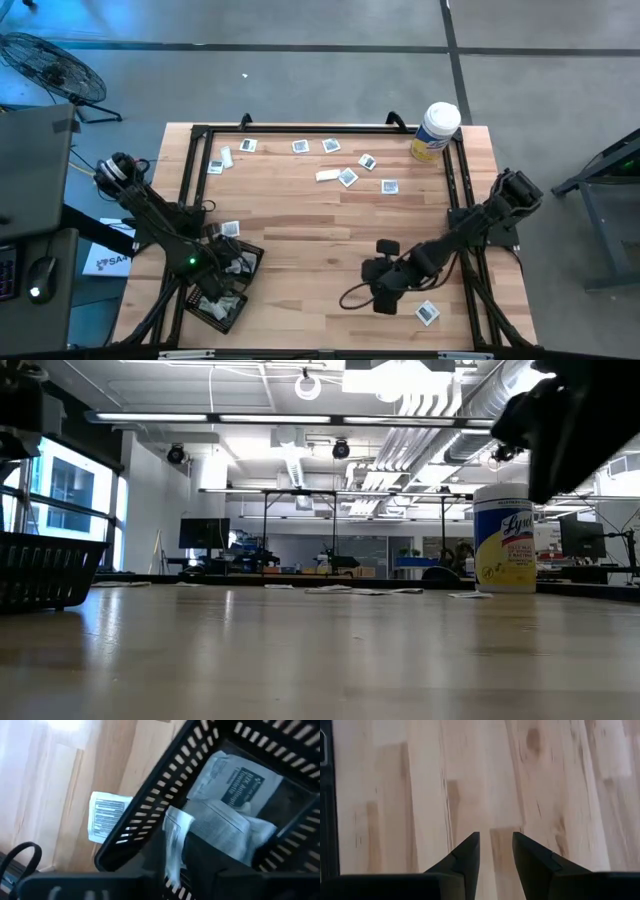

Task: Pick & Place First Aid Supplies
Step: Put the towelette pack into the top black bin

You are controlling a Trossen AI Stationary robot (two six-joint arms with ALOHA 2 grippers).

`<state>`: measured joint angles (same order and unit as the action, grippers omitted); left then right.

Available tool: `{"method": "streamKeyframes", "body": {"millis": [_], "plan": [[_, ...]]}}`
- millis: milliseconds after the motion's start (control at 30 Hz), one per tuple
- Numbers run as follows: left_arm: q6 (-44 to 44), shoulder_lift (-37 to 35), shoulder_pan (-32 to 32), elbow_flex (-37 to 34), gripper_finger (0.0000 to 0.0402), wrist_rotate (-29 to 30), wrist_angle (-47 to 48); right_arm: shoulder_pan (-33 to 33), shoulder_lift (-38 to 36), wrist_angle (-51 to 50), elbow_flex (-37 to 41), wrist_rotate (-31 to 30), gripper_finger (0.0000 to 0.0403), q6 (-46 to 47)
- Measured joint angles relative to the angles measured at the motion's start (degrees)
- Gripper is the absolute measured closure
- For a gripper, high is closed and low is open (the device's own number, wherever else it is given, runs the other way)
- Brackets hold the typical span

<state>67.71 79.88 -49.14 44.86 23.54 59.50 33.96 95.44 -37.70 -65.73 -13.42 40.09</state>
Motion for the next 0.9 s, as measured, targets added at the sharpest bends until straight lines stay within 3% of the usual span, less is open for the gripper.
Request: {"method": "streamKeyframes", "body": {"millis": [167, 267, 467, 600, 800, 900], "plan": [[0.02, 0.07, 0.01, 1.2, 0.0277, 0.51, 0.78, 2.74, 0.02, -2.49, 0.0, -0.98, 0.0293, 6.82], [-3.46, -0.24, -0.01, 4.55, 0.0257, 1.87, 0.15, 4.38, 0.02, -4.44, 0.0, 1.86, 0.0293, 14.41], [-18.4, -1.07, 0.01, 11.21, 0.025, 16.21, -6.69, 8.44, 0.04, -12.88, 0.0, 8.95, 0.0293, 31.01], [-25.71, -1.07, 0.01, 12.46, 0.025, 25.49, -12.35, 11.57, 0.07, -15.61, 0.02, 11.25, 0.0293, 37.2], [-29.98, -1.07, 0.03, 12.46, 0.025, 34.36, -15.02, 15.08, 0.15, -10.11, 5.62, 19.03, 0.0293, 48.86], [-29.99, -1.07, 0.06, 12.46, 0.025, 35.57, -15.03, 16.01, 0.33, -3.95, 11.45, 23.8, 0.0293, 54.37]]}}
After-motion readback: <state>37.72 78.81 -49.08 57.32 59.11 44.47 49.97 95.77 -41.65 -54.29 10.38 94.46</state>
